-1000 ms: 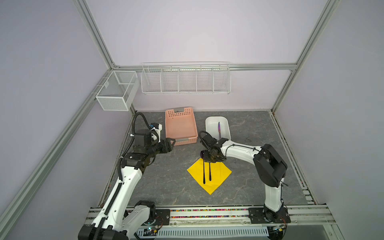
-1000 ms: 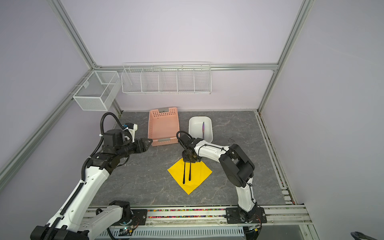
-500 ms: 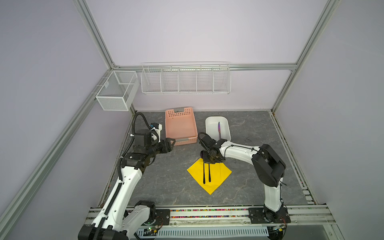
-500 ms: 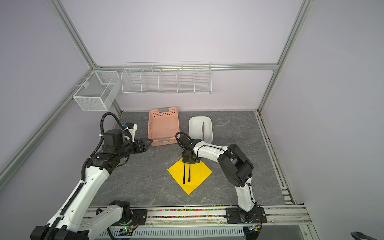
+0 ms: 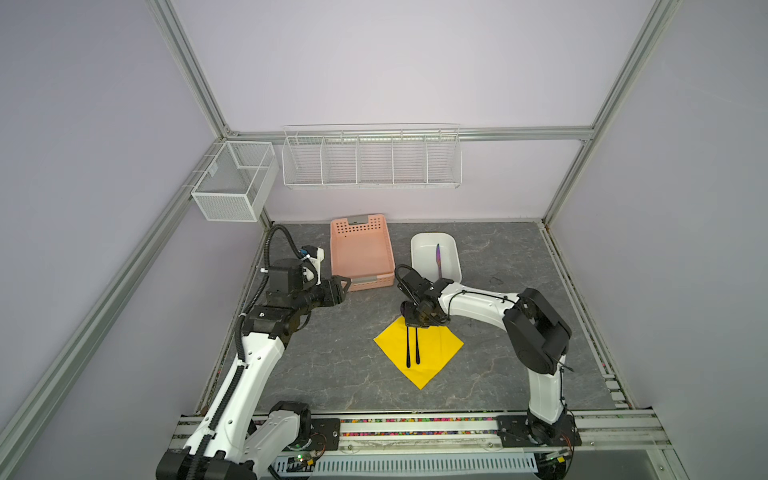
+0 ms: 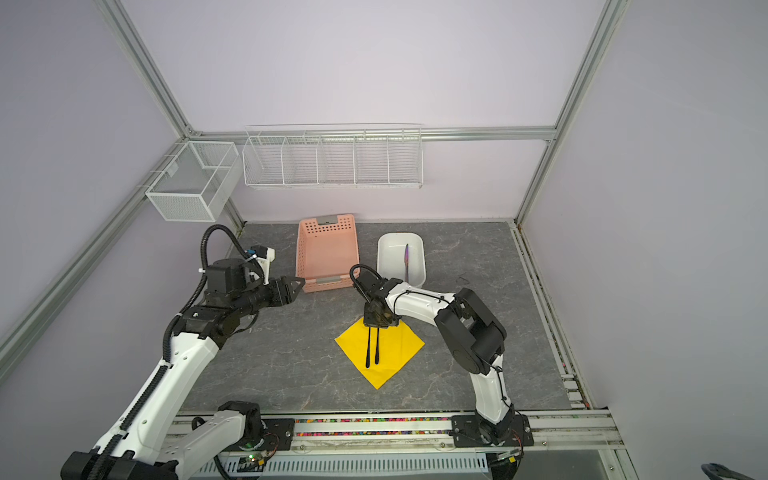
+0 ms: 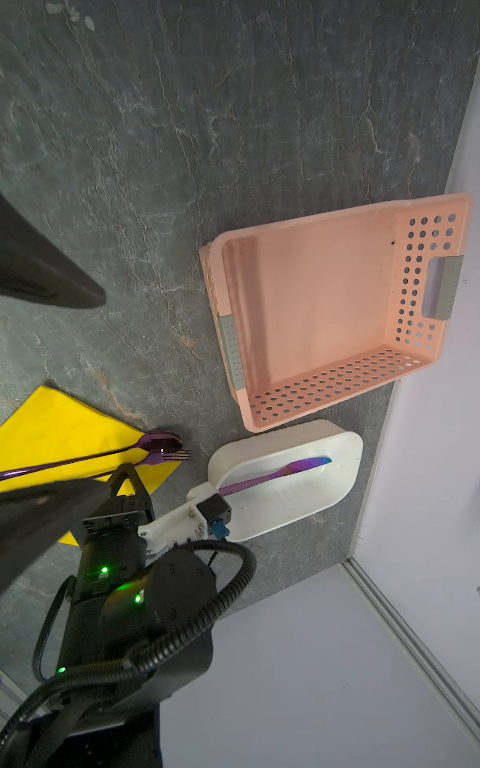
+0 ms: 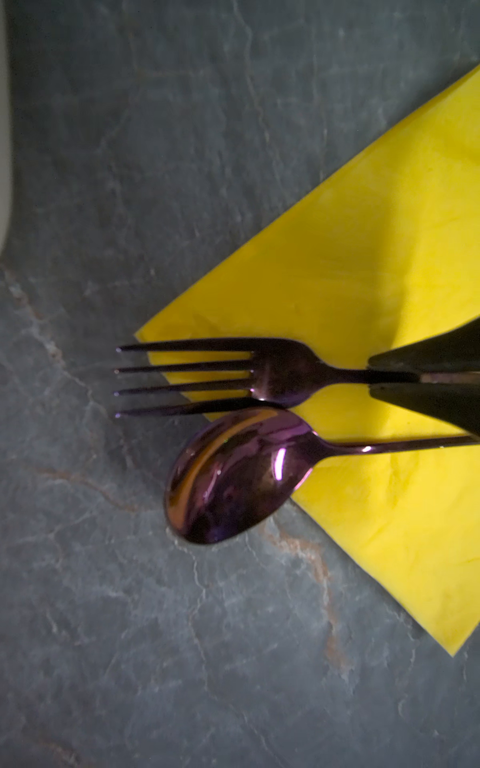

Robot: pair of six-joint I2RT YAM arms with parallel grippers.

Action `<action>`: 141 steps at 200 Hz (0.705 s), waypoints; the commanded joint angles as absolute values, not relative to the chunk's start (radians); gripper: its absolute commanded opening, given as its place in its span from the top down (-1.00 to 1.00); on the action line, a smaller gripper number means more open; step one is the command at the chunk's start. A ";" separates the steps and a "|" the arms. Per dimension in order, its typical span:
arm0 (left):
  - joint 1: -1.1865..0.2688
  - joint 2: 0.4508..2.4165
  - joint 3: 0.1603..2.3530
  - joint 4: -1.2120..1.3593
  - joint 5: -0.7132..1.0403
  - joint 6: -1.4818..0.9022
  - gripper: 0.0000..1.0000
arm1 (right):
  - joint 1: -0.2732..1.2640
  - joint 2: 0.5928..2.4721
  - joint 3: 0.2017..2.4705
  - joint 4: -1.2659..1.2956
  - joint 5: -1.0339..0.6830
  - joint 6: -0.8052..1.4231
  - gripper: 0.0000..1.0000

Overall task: Place the utensils on the paper napkin and roll it up
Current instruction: 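Lower the purple fork beside the spoon on the napkin and open the right gripper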

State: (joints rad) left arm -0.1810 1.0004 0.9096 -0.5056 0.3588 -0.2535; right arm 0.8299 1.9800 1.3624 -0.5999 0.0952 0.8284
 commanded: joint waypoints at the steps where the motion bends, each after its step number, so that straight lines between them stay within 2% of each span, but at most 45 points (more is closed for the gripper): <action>1: -0.175 0.992 0.895 -0.506 0.350 -0.255 -0.32 | 0.838 1.988 1.366 -0.597 0.084 0.851 0.86; 141: -0.175 0.994 0.894 -0.509 0.348 -0.255 -0.32 | 0.839 1.988 1.340 -0.591 0.078 0.871 0.81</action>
State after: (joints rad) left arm -0.1810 1.0004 0.9096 -0.5056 0.3584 -0.2535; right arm 0.8333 1.9800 1.3613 -0.5941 0.0849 0.8421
